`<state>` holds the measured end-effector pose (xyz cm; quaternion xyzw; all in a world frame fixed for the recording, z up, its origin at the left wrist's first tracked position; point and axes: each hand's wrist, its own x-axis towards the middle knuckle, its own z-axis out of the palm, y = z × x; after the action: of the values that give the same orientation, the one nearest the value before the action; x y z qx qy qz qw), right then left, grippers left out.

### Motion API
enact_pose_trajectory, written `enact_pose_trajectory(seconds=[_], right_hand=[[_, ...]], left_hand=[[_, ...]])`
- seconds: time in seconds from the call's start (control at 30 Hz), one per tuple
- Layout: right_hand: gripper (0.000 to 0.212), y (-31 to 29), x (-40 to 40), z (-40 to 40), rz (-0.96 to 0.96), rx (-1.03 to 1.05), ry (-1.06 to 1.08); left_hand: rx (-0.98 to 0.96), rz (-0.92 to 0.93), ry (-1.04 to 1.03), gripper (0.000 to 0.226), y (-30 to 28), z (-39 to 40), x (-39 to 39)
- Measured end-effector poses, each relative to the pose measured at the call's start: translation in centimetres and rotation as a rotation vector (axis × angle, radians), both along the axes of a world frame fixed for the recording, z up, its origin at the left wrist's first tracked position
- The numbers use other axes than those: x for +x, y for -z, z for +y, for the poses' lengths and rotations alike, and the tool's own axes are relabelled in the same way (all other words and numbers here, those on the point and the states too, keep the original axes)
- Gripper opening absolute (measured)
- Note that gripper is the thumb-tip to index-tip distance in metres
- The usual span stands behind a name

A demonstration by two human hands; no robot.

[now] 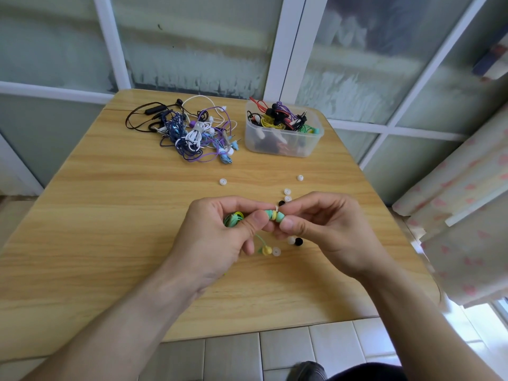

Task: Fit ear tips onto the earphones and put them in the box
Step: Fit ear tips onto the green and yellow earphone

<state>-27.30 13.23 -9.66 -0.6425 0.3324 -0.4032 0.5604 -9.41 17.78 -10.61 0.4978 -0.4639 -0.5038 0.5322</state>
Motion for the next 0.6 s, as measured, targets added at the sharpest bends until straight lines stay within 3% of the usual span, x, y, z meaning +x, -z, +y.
enact_pose_trajectory(seconds=[0.4,0.6], right_hand=[[0.01,-0.24,-0.04,0.33,-0.004,0.05,-0.049],[0.01,0.26,0.35,0.35,-0.069,0.175,-0.025]], left_hand=[[0.053,-0.005,0.045,0.02,-0.54,0.1,-0.05],[-0.205,-0.327,-0.083,0.025,-0.74,0.21,-0.47]])
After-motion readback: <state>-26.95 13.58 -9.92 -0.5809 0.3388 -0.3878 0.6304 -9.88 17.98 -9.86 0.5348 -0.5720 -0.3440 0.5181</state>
